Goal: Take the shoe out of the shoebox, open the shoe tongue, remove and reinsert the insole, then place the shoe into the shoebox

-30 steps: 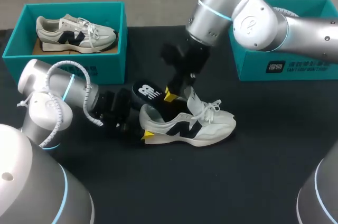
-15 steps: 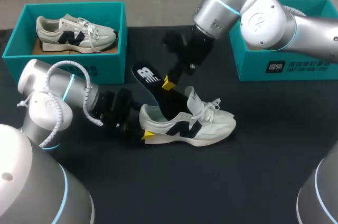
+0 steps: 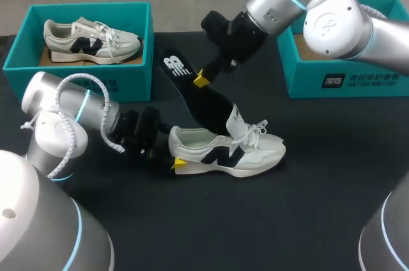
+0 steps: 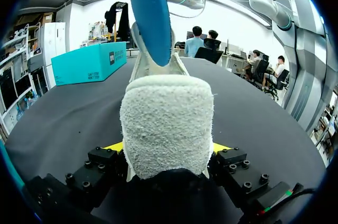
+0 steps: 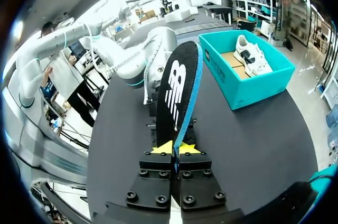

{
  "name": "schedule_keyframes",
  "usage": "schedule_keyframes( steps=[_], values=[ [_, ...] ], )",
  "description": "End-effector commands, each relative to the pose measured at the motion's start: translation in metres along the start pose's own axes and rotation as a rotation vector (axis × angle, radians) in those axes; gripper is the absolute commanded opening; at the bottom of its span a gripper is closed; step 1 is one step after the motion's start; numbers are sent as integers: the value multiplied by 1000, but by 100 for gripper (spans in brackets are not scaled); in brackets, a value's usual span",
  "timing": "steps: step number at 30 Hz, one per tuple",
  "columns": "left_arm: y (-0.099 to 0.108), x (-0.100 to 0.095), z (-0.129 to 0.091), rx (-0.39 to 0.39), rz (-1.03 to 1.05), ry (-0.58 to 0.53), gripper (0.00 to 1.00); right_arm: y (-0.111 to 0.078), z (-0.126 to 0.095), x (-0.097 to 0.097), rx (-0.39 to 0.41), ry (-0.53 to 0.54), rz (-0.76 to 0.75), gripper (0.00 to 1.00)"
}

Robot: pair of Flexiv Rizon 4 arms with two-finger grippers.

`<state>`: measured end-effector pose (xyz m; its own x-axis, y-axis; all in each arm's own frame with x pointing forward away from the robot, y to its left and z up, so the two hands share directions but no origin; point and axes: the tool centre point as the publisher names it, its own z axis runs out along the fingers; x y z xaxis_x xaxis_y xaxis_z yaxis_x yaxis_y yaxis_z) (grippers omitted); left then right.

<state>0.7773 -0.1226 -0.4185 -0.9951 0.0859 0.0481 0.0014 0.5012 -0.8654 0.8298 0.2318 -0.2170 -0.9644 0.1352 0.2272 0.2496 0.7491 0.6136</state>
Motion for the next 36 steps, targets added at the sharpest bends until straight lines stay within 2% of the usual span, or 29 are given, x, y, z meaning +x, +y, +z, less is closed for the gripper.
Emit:
schedule_keyframes(
  steps=[1,8,14,36],
  values=[
    [2,-1,2,-4,-1,1,0,14,-13,6,-9,-44,2,0],
    [2,-1,2,-4,-1,1,0,37,-33,4,-91,-93,21,0],
    [2,-1,2,-4,-1,1,0,48,-51,3,-181,-138,17,0],
    [2,-1,2,-4,-1,1,0,48,-51,3,-181,-138,17,0]
  ],
)
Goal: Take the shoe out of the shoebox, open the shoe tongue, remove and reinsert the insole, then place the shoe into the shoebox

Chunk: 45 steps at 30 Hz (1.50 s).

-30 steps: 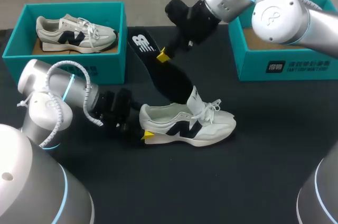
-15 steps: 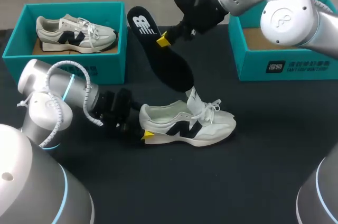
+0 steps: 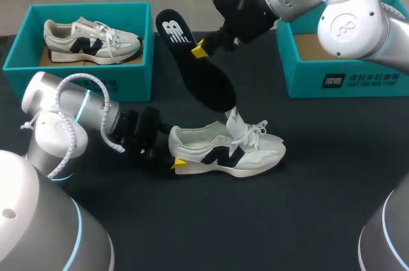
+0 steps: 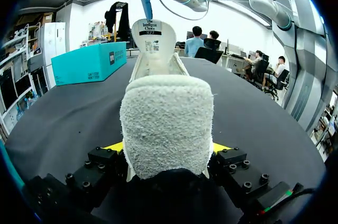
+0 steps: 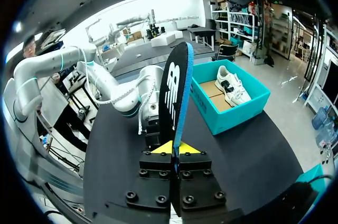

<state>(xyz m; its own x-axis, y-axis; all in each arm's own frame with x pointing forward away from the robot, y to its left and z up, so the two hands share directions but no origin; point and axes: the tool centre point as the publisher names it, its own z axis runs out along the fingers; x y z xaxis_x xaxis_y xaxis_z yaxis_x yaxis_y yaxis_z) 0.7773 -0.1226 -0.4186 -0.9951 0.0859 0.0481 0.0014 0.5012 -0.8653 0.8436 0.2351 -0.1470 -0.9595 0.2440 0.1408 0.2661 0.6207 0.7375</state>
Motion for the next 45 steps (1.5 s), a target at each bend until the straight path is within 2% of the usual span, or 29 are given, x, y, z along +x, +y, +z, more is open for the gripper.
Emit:
schedule_keyframes(
  steps=[1,7,9,12,18,20,27,35,45],
  values=[
    [2,-1,2,-4,-1,1,0,-1,1,0,-2,0,0,0],
    [2,-1,2,-4,-1,1,0,23,-27,5,-155,115,89,0],
    [2,-1,2,-4,-1,1,0,35,-37,12,-168,132,95,0],
    [2,-1,2,-4,-1,1,0,44,-52,16,-179,148,105,0],
    [2,-1,2,-4,-1,1,0,55,-76,21,-179,157,125,0],
    [2,-1,2,-4,-1,1,0,57,-83,22,-208,182,152,0],
    [2,-1,2,-4,-1,1,0,62,-110,30,-215,170,186,0],
    [2,-1,2,-4,-1,1,0,54,-142,40,-236,121,216,0],
    [2,-1,2,-4,-1,1,0,45,-157,55,-218,65,255,0]
  ],
)
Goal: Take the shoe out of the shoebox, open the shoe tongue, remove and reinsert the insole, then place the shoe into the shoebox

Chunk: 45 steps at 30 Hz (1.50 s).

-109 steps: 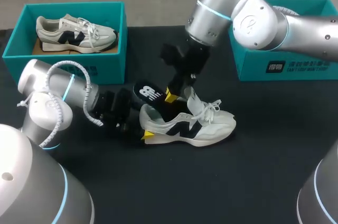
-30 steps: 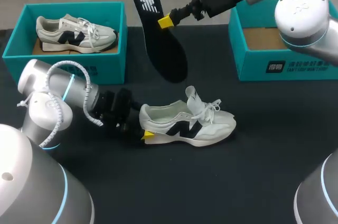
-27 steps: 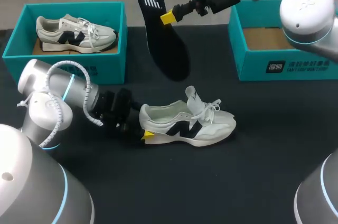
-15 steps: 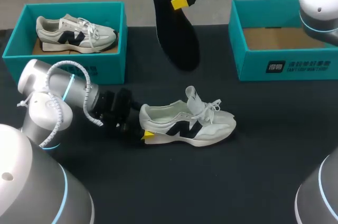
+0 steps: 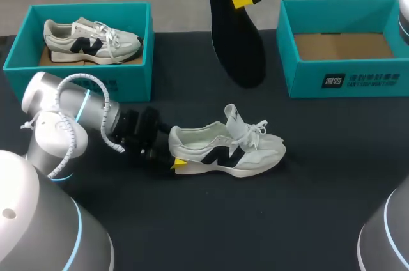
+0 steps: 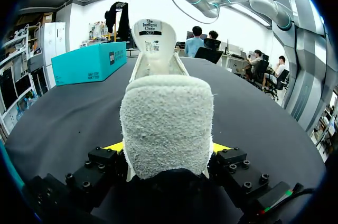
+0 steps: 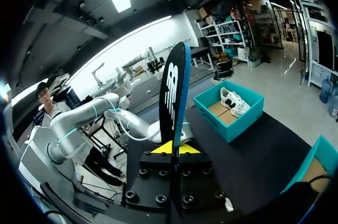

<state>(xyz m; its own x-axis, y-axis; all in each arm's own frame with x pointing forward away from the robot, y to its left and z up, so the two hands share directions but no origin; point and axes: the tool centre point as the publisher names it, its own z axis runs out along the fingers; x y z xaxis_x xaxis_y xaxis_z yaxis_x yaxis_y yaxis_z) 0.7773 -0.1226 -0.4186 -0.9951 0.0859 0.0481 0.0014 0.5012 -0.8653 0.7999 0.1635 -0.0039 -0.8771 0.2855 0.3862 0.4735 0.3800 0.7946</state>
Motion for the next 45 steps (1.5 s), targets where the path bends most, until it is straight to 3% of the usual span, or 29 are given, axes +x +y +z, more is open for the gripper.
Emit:
schedule_keyframes(
  steps=[1,10,32,45],
  values=[
    [2,-1,2,-4,-1,1,0,-7,-6,12,-12,-42,13,0],
    [2,-1,2,-4,-1,1,0,-12,-13,26,-36,-79,25,0],
    [2,-1,2,-4,-1,1,0,-11,-13,26,-52,-78,14,0],
    [2,-1,2,-4,-1,1,0,-42,-37,48,32,-43,44,0]
  ],
)
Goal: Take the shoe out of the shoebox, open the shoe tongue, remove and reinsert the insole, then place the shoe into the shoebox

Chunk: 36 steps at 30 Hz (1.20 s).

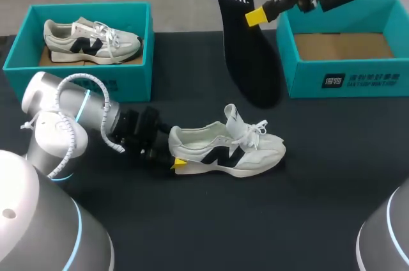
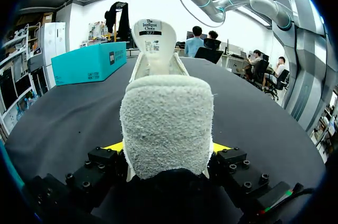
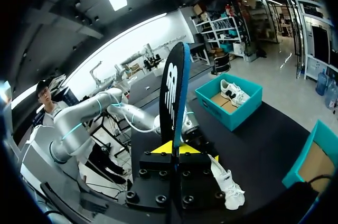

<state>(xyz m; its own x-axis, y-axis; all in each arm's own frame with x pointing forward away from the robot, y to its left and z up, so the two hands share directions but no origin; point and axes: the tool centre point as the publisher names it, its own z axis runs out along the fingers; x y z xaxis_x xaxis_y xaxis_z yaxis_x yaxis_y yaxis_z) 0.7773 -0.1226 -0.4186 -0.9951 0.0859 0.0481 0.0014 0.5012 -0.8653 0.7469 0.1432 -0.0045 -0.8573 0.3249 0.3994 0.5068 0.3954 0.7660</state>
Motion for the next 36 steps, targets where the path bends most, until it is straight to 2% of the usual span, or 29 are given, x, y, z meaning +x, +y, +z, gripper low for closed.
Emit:
schedule_keyframes(
  steps=[1,5,16,22,30,36],
  values=[
    [2,-1,2,-4,-1,1,0,-11,-18,9,3,-14,12,0],
    [2,-1,2,-4,-1,1,0,-20,-27,16,-11,-26,43,0],
    [2,-1,2,-4,-1,1,0,-32,-52,38,-136,-75,113,0],
    [2,-1,2,-4,-1,1,0,-37,-51,49,-146,-81,127,0],
    [2,-1,2,-4,-1,1,0,-42,-49,68,-180,-39,141,0],
    [2,-1,2,-4,-1,1,0,-45,-47,75,-192,-13,148,0]
  ],
)
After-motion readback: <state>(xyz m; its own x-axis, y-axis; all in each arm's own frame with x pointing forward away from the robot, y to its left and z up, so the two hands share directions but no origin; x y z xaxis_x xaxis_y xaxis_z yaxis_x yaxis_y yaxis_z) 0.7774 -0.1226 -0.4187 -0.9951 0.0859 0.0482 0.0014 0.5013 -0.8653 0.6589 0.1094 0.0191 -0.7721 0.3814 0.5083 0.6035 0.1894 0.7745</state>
